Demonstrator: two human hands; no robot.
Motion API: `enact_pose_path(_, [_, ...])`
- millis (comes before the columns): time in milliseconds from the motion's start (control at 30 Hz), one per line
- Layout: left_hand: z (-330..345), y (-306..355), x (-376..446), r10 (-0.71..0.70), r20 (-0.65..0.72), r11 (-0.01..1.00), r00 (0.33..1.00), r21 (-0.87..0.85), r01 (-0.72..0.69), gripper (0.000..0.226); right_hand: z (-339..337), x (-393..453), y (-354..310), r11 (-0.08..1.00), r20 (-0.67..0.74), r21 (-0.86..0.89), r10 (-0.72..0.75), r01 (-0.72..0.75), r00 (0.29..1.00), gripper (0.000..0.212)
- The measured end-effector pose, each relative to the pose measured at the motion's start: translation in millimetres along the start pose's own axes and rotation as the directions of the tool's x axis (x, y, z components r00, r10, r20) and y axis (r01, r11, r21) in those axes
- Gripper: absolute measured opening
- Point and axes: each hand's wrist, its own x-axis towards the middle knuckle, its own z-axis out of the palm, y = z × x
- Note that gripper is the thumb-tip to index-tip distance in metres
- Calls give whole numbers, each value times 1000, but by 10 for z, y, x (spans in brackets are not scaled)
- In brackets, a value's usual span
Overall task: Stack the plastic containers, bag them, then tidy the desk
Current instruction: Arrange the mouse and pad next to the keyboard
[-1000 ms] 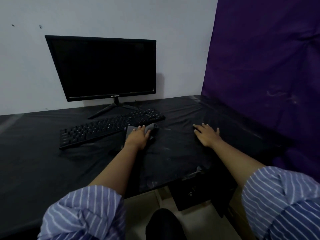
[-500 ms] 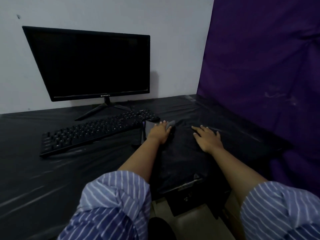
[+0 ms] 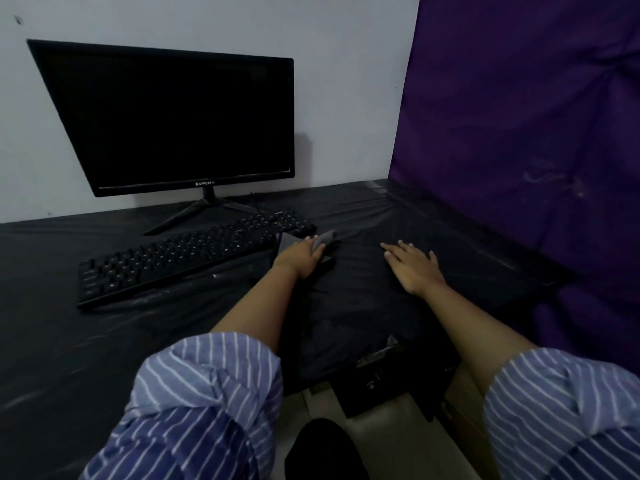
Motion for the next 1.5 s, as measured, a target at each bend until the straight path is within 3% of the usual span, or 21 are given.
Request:
enact_pose_path(200, [-102, -335, -291, -71, -59, 997, 996, 13, 72, 56, -10, -35, -17, 993, -120, 110, -31, 44, 992, 41])
enact_pose_path(467, [13, -203, -691, -95, -37, 995, 995, 0, 95, 56, -74, -268, 20, 989, -111, 134, -50, 65, 993, 39])
enact_pose_path(867, [473, 874, -1068, 85, 35, 994, 996, -69, -82, 58, -207, -641, 458, 995, -61, 59, 84, -81, 995, 40])
enact_pose_path(1033, [696, 1296, -1092, 163, 93, 986, 982, -47, -159, 58, -250, -729, 562, 991, -82, 111, 77, -68, 994, 42])
enact_pose_path(1267, [658, 1150, -1177, 72, 6, 984, 997, -163, -70, 52, -179, -761, 494, 996, -108, 15, 86, -85, 990, 42])
enact_pose_path(1500, [536, 796, -1335, 55, -41, 999, 998, -1, -55, 55, -147, -824, 320, 997, -88, 25, 76, -74, 993, 43])
